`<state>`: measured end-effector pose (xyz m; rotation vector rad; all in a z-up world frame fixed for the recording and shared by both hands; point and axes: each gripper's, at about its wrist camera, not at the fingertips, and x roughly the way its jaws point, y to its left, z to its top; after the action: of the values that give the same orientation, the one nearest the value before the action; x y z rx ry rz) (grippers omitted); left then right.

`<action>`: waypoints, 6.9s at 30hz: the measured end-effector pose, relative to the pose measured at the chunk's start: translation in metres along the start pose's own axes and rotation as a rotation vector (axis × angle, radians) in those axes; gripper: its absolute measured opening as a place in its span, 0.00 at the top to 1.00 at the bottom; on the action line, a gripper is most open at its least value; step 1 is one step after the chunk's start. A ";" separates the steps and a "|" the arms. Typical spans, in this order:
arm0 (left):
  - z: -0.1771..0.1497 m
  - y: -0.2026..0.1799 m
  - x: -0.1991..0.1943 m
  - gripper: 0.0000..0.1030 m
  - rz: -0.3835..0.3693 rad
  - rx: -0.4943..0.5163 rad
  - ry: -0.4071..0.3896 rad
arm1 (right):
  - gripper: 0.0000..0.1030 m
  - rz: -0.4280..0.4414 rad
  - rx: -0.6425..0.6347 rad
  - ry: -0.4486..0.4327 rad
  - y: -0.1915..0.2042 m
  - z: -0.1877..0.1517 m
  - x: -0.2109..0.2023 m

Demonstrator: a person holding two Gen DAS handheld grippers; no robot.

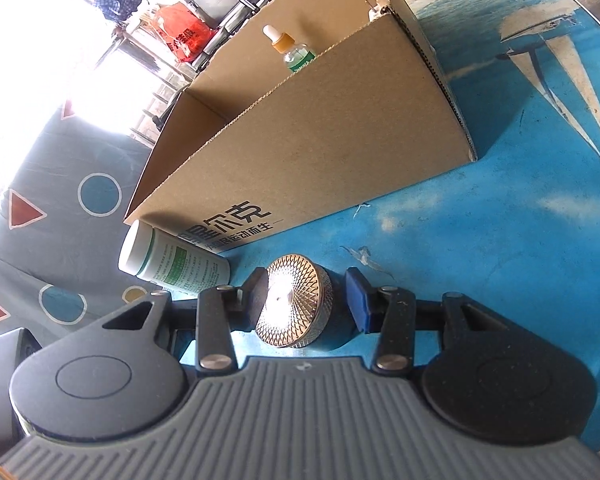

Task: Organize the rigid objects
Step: 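Close the right gripper on the gold-lidded jar and lift it, then carry the jar into the box and set it down, then open the right gripper and withdraw it toward the white vitamin bottle, then lower the right gripper around the white vitamin bottle and close it, then lift the vitamin bottle and carry it into the box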

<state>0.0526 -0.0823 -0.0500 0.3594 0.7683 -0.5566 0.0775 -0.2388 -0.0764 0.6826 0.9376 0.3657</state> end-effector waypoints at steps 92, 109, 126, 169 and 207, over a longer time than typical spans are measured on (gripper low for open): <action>0.122 0.142 0.067 0.32 -0.013 -0.472 0.201 | 0.50 -0.127 -0.260 0.207 0.071 0.170 0.099; 0.106 0.095 -0.055 0.12 0.062 -0.332 -0.047 | 0.38 -0.046 -0.329 -0.274 0.101 0.088 -0.061; 0.049 0.091 -0.120 0.07 0.144 -0.307 -0.114 | 0.28 0.019 -0.304 -0.256 0.127 0.012 -0.083; -0.009 0.135 -0.082 0.07 0.181 -0.388 -0.107 | 0.28 0.043 -0.274 -0.082 0.138 0.012 -0.003; -0.004 0.129 -0.084 0.48 0.278 -0.301 -0.095 | 0.64 0.136 -0.221 0.043 0.160 0.021 0.055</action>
<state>0.0777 0.0515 0.0229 0.1555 0.6845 -0.1904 0.1250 -0.0982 0.0067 0.5382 0.8785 0.5974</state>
